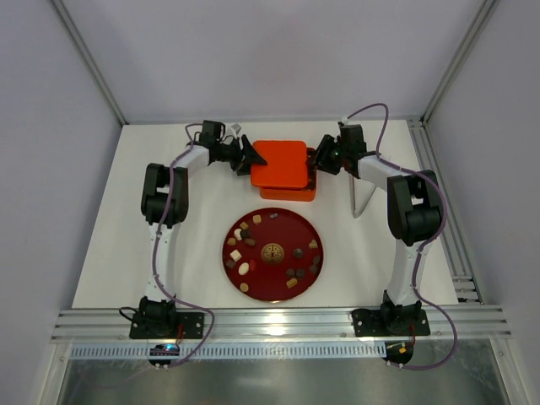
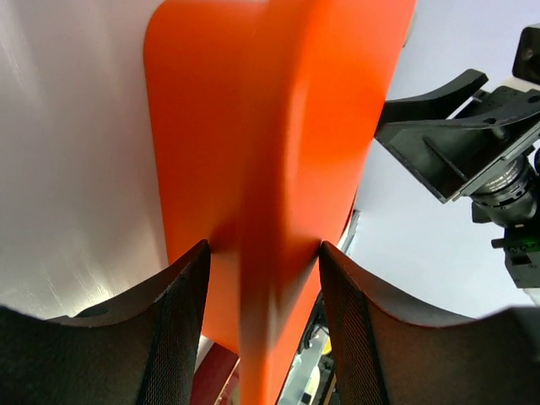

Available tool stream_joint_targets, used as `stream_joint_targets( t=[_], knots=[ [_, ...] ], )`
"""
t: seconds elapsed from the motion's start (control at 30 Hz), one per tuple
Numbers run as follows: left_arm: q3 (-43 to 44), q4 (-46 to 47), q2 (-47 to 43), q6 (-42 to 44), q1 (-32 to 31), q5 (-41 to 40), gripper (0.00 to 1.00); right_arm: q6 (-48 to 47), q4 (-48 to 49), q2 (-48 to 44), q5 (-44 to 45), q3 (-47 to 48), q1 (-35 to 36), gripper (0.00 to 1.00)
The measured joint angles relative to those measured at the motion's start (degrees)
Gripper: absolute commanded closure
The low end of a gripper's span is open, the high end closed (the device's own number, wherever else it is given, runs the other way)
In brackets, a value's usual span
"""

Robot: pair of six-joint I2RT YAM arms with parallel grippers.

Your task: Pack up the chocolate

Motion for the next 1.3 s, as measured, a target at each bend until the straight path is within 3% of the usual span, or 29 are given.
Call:
stream_joint_targets(
  t=[0.23,1.0,1.3],
  knots=[
    [1.2,-3.7,0.0,2.7,-0.2,-1.2,0.46,1.3,3.4,0.0,-1.2,-1.5,-0.1,0.38],
    [9.0,-17.9,0.0,13.9,-2.4,-7.4,0.47,3.5,8.0,0.0,-2.5,-3.7,-0.2,0.36],
    [10.6,-22.0,0.1,16.8,-2.9,-8.5,0.47,4.7,10.8,0.0,-3.7,-5.3,-0.2,0.29]
  ],
)
